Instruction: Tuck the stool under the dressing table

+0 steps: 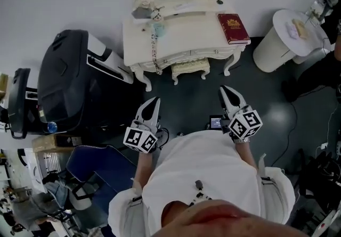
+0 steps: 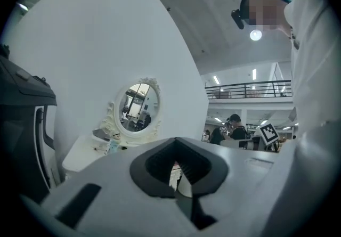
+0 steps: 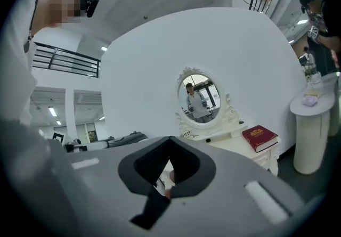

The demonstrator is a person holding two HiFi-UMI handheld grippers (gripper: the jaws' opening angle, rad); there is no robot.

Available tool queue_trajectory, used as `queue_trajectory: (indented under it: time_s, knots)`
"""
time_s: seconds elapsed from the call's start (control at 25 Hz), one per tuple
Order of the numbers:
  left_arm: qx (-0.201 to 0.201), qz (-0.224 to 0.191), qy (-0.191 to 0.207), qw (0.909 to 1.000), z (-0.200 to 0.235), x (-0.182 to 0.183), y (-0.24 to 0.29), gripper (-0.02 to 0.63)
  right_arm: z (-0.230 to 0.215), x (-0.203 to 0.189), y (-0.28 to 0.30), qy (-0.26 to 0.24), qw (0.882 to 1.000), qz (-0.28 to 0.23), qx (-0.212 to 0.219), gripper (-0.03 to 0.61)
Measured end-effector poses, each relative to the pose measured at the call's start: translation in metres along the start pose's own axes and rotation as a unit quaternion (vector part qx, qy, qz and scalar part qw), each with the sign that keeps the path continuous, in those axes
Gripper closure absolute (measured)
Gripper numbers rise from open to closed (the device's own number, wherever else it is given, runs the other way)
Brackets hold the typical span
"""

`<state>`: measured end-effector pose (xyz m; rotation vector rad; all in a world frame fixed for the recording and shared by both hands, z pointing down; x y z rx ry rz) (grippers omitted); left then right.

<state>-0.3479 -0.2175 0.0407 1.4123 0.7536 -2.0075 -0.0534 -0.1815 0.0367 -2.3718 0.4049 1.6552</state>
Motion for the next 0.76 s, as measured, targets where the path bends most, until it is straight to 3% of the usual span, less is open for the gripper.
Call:
queue_trajectory:
  time_s: [0.12, 0.28, 0.52, 0.76]
  knots:
    - [-0.038, 0.002, 0.002, 0.9993, -0.014, -0.007, 0.016, 0.607, 0.007, -0.002, -0.015, -0.007, 1.000, -0.004, -0.022, 0.572]
    - [-0.081, -0.003, -0.028, 0.9963, -0.030, -0.013, 0.036, 0.607, 0.014, -0.005, -0.036, -0.019, 0.998, -0.005, -0.062, 0.572]
    - [-0.151, 0.032, -0.010, 0.9879, -0.058, -0.031, 0.047, 0.607, 0.013, -0.020, -0.071, -0.006, 0.992, -0.008, -0.127, 0.572]
    - [-0.140, 0.044, -0.010, 0.9891, -0.067, -0.042, 0.047, 0.607, 0.010, -0.027, -0.091, -0.004, 0.990, 0.004, -0.141, 0.572]
Point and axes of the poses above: the fingertips, and each gripper's own axes: y forward along the fingers, z to its left, x out of its top, the point moved 6 cm from there along -y, backward along the fingers, and after that the axes turned 4 degrees about -z, right-handed, at the moved point
